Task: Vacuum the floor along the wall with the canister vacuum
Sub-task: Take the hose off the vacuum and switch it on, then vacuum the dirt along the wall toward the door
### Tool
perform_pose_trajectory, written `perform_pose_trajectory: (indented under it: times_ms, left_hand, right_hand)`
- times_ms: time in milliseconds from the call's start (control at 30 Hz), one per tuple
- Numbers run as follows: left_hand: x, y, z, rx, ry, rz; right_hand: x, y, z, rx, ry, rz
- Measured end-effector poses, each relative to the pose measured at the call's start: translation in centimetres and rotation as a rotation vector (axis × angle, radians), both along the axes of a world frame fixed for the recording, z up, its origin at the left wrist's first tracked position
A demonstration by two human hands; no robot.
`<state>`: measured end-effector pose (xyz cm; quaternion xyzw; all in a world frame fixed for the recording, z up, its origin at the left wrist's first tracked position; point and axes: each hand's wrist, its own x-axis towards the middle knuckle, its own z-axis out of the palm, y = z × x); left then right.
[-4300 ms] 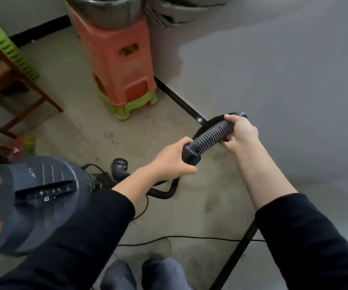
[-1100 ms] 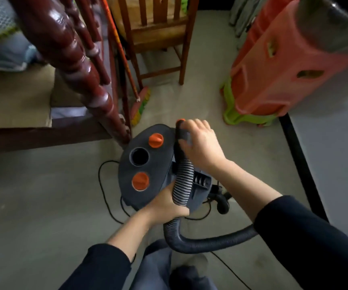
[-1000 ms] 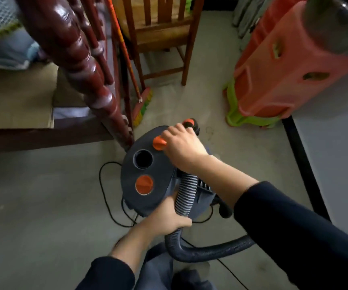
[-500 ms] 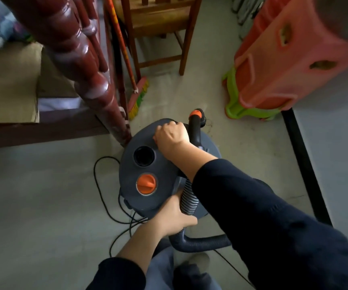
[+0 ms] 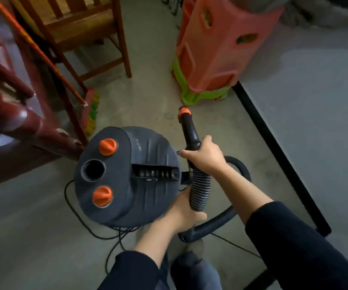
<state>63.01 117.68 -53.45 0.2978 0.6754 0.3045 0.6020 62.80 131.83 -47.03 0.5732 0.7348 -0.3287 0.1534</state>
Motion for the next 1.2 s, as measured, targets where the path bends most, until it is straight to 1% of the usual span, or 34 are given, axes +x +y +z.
perform_pose_trajectory:
  times_ms: [33,133,267,300,367,433,500,567,600,700,767,867,1100,1200]
  left_hand:
    - [1.5,1.2,0.3,0.007,0.022,-0.055]
    - [6.5,4.6,1.7,0.014,0.034,-0.199]
    - [13.5,8.4,3.6,0.130,-0.126,-0.261]
    - [15.3,9.2,3.6,0.131,-0.174,-0.286]
    - [18.7,11.0,3.2,0.066,-0.263,-0.354]
    - [21.2,13.2,2.9,0.010,-0.289,-0.385]
    - [22.7,15.6,2.5,-0.020,-0.279,-0.281]
    - [23.8,17.9,2.3,-0.089,-0.236,-0.110]
    - [24.6,19.0,2.2,-0.124,-0.245,-0.025]
    - [27.0,22.8,2.3,-0.182,-0.429,0.187]
    - [28.4,25.0,2.5,-0.218,-0.556,0.280]
    - [30.1,27.4,2.4,-0.259,-0.626,0.276]
    - [31.3,31.7,2.1,-0.336,-0.613,0.222]
    - [31.6,34.7,2.1,-0.357,-0.654,0.238]
  right_hand:
    - [1.8,0.9,0.3,-0.054,0.055,-0.092]
    - [7.7,3.5,1.3,0.035,0.115,-0.254]
    - [16.9,6.4,3.3,0.134,0.209,-0.460]
    - [19.3,7.2,3.6,0.143,0.222,-0.491]
    - [23.9,8.5,4.2,0.151,0.232,-0.527]
    - [28.3,9.7,4.4,0.154,0.231,-0.550]
    - [32.1,10.5,4.2,0.142,0.229,-0.570]
    - [35.6,11.1,4.0,0.118,0.232,-0.602]
    - [37.4,11.3,4.0,0.107,0.239,-0.614]
    - [41.3,11.8,3.8,0.054,0.275,-0.623]
    - [42.9,12.0,3.6,0.015,0.300,-0.621]
    - [44.4,12.3,3.0,-0.057,0.328,-0.637]
    - [46.1,15.1,2.2,-0.209,0.319,-0.629]
    - [46.1,17.9,2.2,-0.242,0.331,-0.652]
